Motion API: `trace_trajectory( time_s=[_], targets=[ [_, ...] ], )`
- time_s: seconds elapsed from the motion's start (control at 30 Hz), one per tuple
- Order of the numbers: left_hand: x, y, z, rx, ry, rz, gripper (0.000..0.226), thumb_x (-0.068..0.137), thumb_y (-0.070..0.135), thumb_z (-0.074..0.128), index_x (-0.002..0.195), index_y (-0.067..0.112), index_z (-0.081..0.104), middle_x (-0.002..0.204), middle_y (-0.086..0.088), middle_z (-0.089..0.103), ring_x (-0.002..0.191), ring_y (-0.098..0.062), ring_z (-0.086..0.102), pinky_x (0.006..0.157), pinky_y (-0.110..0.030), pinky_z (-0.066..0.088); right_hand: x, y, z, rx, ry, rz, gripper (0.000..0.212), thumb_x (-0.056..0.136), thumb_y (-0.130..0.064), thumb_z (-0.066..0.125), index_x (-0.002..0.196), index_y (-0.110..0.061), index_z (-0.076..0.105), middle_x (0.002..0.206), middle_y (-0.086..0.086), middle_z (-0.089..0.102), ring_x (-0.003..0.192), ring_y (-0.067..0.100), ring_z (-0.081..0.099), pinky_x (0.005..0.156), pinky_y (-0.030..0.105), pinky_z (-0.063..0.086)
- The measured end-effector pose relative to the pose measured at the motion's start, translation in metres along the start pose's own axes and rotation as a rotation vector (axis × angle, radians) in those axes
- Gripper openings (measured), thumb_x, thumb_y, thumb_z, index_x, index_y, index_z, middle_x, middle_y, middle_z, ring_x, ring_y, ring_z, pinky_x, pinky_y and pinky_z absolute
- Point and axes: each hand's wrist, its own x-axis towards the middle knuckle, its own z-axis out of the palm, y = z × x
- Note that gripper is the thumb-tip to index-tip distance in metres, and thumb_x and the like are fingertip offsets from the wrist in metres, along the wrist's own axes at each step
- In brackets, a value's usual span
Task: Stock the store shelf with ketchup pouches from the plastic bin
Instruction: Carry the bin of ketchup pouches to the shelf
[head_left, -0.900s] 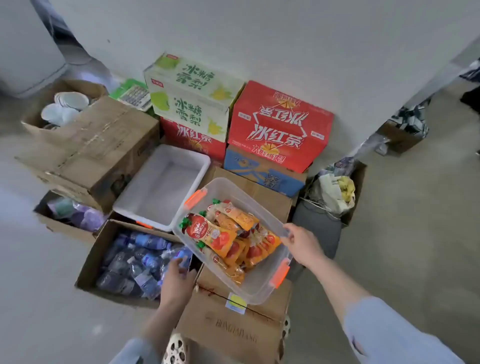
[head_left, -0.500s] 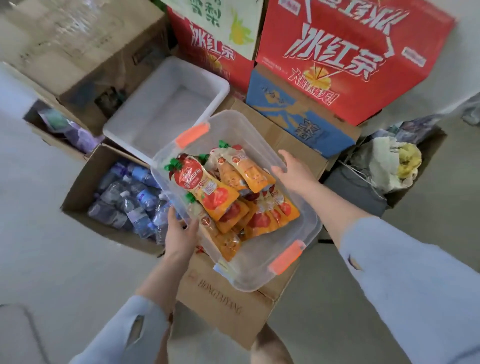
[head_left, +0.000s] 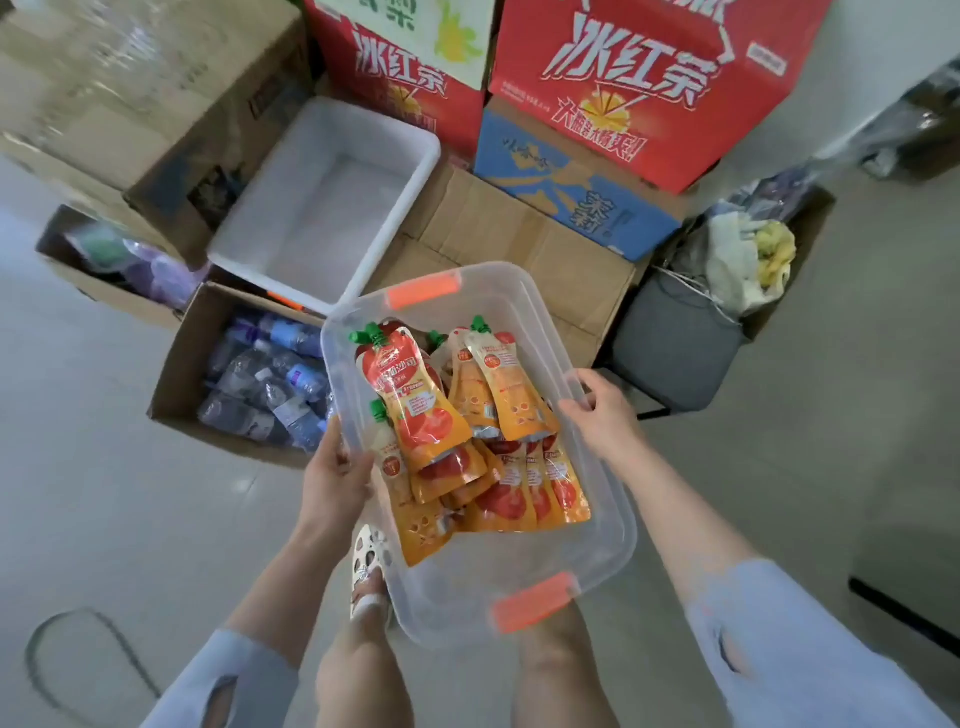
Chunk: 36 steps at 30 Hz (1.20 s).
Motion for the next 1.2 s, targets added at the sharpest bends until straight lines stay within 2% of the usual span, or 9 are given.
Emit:
trace_trajectory(
  time_s=[0.17,0.33,0.43,0.57,0.77,0.93,1.07,1.13,1.2],
  targets=[
    [-0.064,0.029,-0.04,0.145,-0.265,0.16,0.038,0.098,0.017,0.052,0.123,0.047,0.053,0.101,0.002,0.07,0.094,-0.027,0.068,0.078,-0.048,0.058,-0.119,0.04,0.009,0.306,0.194,0.127,0.043,0.096,-0.014,0.064,0.138,-0.016,0.055,0.087,-0.015,0.049,0.078,0.005,0.049,0.083,0.031,0.045],
    [-0.124,0.058,-0.038,0.261,-0.512,0.298,0.043,0.097,0.019,0.052,0.132,0.043,0.048,0.097,0.014,0.069,0.093,-0.013,0.07,0.069,-0.03,0.059,-0.224,0.087,0.019,0.513,0.413,0.208,0.048,0.096,-0.017,0.065,0.141,-0.02,0.052,0.086,-0.002,0.053,0.078,0.015,0.049,0.077,0.028,0.043],
    [-0.162,0.068,-0.02,0.378,-0.652,0.382,0.039,0.097,0.018,0.053,0.118,0.052,0.053,0.099,0.011,0.069,0.097,-0.018,0.07,0.074,-0.037,0.06,-0.282,0.113,0.02,0.617,0.554,0.253,0.044,0.094,-0.017,0.066,0.137,-0.019,0.055,0.081,-0.003,0.049,0.07,0.011,0.044,0.072,0.026,0.043],
    [-0.215,0.057,0.015,0.543,-0.733,0.493,0.045,0.096,0.021,0.056,0.138,0.037,0.047,0.109,0.0,0.066,0.103,-0.026,0.066,0.087,-0.052,0.056,-0.361,0.158,0.02,0.736,0.713,0.291,0.046,0.093,-0.017,0.068,0.138,-0.019,0.056,0.079,-0.003,0.048,0.067,0.009,0.044,0.069,0.026,0.043],
    [-0.328,-0.007,0.079,0.708,-0.951,0.61,0.041,0.096,0.014,0.056,0.133,0.032,0.053,0.099,-0.002,0.066,0.099,-0.028,0.066,0.086,-0.053,0.055,-0.495,0.256,0.036,0.903,0.929,0.411,0.042,0.091,-0.021,0.07,0.131,-0.017,0.061,0.082,0.002,0.05,0.07,0.013,0.045,0.066,0.034,0.043],
    [-0.432,-0.097,0.142,0.805,-1.087,0.646,0.035,0.094,0.008,0.057,0.113,0.037,0.06,0.08,0.016,0.069,0.077,-0.003,0.07,0.06,-0.02,0.057,-0.614,0.342,0.047,0.969,1.105,0.506,0.042,0.08,-0.033,0.068,0.115,-0.01,0.067,0.071,-0.005,0.045,0.064,0.012,0.04,0.062,0.034,0.037],
    [-0.503,-0.169,0.194,0.907,-1.176,0.611,0.046,0.094,0.012,0.058,0.138,0.021,0.05,0.11,-0.003,0.065,0.095,-0.016,0.069,0.084,-0.042,0.058,-0.697,0.416,0.05,0.997,1.243,0.617,0.05,0.074,-0.035,0.066,0.107,0.002,0.063,0.066,-0.005,0.037,0.065,0.018,0.035,0.061,0.037,0.033],
    [-0.538,-0.202,0.223,0.939,-1.223,0.605,0.045,0.094,0.012,0.058,0.137,0.024,0.05,0.105,-0.007,0.061,0.099,-0.026,0.066,0.086,-0.045,0.056,-0.732,0.452,0.053,1.019,1.277,0.678,0.044,0.077,-0.032,0.069,0.108,0.0,0.065,0.063,-0.008,0.036,0.062,0.015,0.034,0.06,0.036,0.032],
    [-0.577,-0.235,0.253,0.959,-1.282,0.619,0.047,0.094,0.007,0.056,0.139,0.02,0.047,0.092,-0.004,0.055,0.091,-0.027,0.062,0.077,-0.037,0.055,-0.765,0.488,0.052,1.042,1.307,0.73,0.034,0.081,-0.027,0.071,0.105,-0.004,0.067,0.062,-0.01,0.034,0.059,0.014,0.032,0.059,0.036,0.031]
  ],
)
